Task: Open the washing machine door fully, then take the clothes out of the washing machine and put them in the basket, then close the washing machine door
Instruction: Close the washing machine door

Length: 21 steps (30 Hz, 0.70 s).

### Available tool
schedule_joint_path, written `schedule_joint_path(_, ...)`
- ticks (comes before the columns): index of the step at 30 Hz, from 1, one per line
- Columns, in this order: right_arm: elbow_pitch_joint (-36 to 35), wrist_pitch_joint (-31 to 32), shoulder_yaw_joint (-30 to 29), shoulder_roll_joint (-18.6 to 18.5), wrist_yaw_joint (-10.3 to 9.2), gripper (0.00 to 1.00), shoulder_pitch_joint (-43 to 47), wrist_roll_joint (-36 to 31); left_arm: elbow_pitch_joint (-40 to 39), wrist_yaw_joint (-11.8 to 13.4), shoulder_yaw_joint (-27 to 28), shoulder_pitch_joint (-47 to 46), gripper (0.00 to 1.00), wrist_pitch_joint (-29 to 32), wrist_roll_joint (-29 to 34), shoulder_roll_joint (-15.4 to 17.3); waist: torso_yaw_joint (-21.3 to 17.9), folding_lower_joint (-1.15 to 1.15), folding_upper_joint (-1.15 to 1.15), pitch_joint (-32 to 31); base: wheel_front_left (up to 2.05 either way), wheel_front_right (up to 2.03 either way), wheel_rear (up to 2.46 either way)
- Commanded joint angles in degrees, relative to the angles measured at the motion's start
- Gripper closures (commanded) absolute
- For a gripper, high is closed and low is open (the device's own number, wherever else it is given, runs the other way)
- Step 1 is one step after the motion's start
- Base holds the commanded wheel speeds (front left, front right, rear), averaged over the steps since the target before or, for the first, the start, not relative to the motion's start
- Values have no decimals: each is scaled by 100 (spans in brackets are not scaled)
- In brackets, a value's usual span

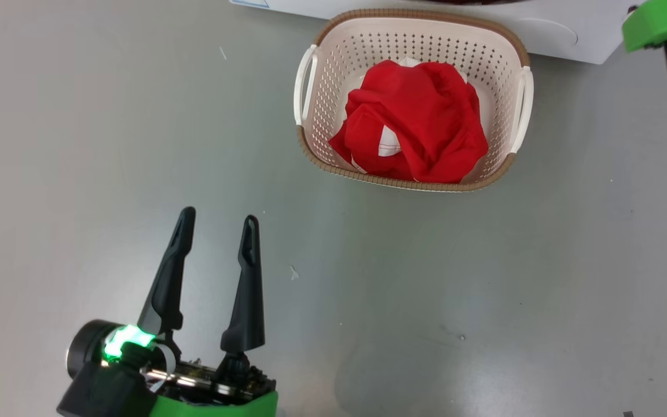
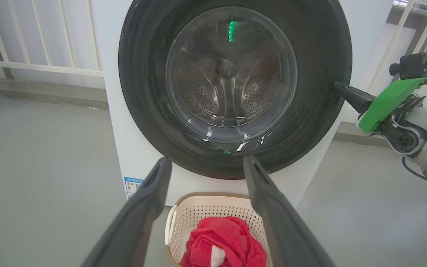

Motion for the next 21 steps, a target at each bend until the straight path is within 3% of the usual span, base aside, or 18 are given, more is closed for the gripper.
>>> schedule_joint_path(1,-56,-28,36,26,10,100,-203,-75,-116,2,166,-116,0,-28,19,36,10,0,-1,35,0,0,0)
schedule_joint_path(10,468,-29,-53,-156,10,100,-818,-286,-83,-13,131,-191,0,-28,4,36,79,0,-1,132,0,0,0)
schedule_joint_path(21,572,-29,-83,-44,10,100,-872,-351,-19,-2,141,-218,0,-28,-9,36,27,0,-1,65,0,0,0)
